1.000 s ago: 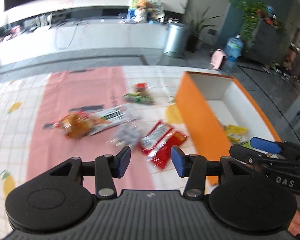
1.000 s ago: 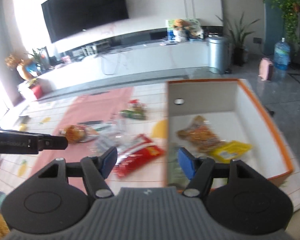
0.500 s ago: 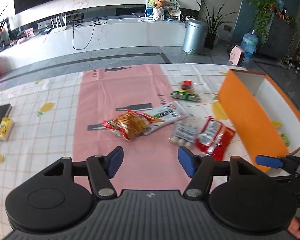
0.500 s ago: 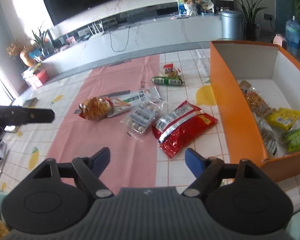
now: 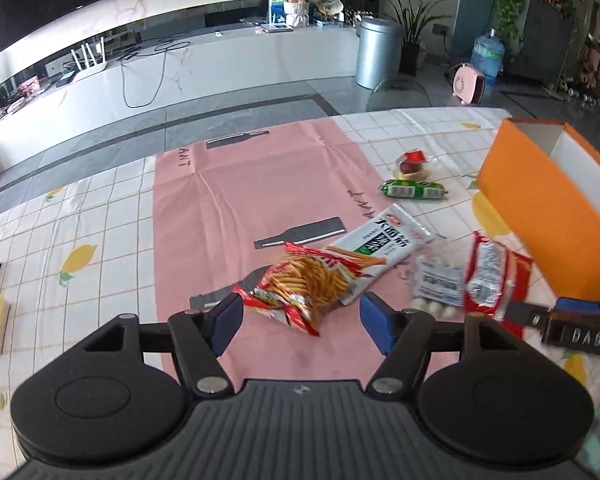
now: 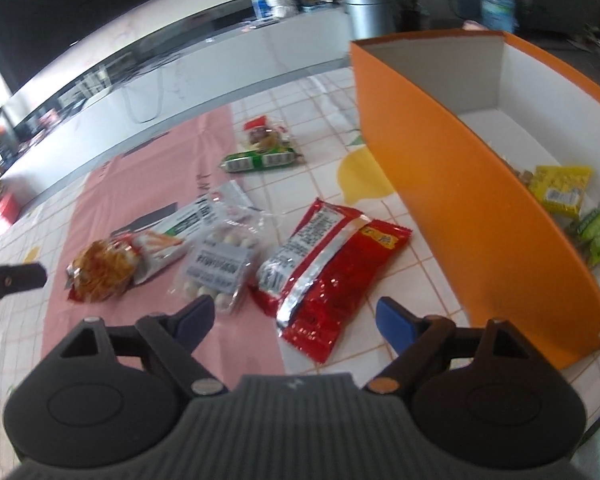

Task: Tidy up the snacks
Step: 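Grasp the red packet with the right tool while the left tool grasps the noodle snack bag, then carry the red packet and noodle snack bag over the box and lower them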

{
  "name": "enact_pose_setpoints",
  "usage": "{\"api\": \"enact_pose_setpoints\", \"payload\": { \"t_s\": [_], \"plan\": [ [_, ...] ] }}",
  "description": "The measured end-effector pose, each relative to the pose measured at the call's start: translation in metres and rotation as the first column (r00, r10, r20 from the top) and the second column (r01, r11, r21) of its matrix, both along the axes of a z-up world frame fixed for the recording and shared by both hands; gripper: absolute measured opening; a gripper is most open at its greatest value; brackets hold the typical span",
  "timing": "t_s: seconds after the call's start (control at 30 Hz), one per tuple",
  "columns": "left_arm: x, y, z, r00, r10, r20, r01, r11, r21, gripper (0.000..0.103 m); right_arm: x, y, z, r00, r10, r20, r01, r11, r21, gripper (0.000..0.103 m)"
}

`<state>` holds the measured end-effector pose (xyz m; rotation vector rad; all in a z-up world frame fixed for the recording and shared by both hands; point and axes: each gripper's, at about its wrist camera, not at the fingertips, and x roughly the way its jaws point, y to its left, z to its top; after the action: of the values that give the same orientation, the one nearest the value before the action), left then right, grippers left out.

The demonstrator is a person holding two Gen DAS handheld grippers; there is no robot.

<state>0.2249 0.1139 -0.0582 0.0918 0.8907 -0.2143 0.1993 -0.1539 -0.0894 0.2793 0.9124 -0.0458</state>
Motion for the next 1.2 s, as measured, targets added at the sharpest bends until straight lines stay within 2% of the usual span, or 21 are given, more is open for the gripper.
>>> {"api": "enact_pose_setpoints", "payload": {
  "t_s": [0.13,0.33,0.57,0.87,0.93,0.97,1.0,1.2],
  "plan": [
    [0.021,0.005,-0.014,0.999,-0.033,-0.022,0.033,0.999,0.004,0.080,0.021,0.000,-0.012,0.996,-0.078,-0.032,0.079,0.997,0.009,0.087],
    [0.049,0.008,-0.034,0.992,-0.080,-0.096,0.080,0.997,0.005,0.080,0.042,0.001,-0.024,0.988,-0.145,-0.054,0.143,0.989,-0.037,0.087],
    [0.060,-0.001,-0.052,0.987,-0.101,-0.127,0.103,0.995,0.008,0.080,0.053,0.001,-0.039,0.985,-0.156,-0.075,0.153,0.987,-0.041,0.087],
    [0.056,-0.006,-0.068,0.990,-0.013,-0.139,0.017,1.000,0.023,0.080,0.062,0.014,-0.045,0.995,-0.078,-0.056,0.070,0.988,-0.134,0.088],
    [0.052,-0.006,-0.070,0.991,0.004,-0.135,-0.001,1.000,0.018,0.074,0.060,0.013,-0.044,0.997,-0.058,-0.048,0.051,0.990,-0.134,0.084],
    [0.050,-0.006,-0.071,0.991,0.019,-0.136,-0.017,1.000,0.014,0.066,0.059,0.012,-0.044,0.998,-0.047,-0.050,0.040,0.990,-0.132,0.083],
    [0.048,-0.005,-0.071,0.990,0.033,-0.134,-0.032,0.999,0.009,0.062,0.058,0.012,-0.043,0.998,-0.035,-0.052,0.028,0.991,-0.134,0.081],
    [0.030,0.001,-0.061,0.981,0.130,-0.145,-0.143,0.986,-0.084,0.055,0.043,0.007,-0.038,0.997,0.031,-0.065,-0.040,0.990,-0.138,0.080]
  ]
}}
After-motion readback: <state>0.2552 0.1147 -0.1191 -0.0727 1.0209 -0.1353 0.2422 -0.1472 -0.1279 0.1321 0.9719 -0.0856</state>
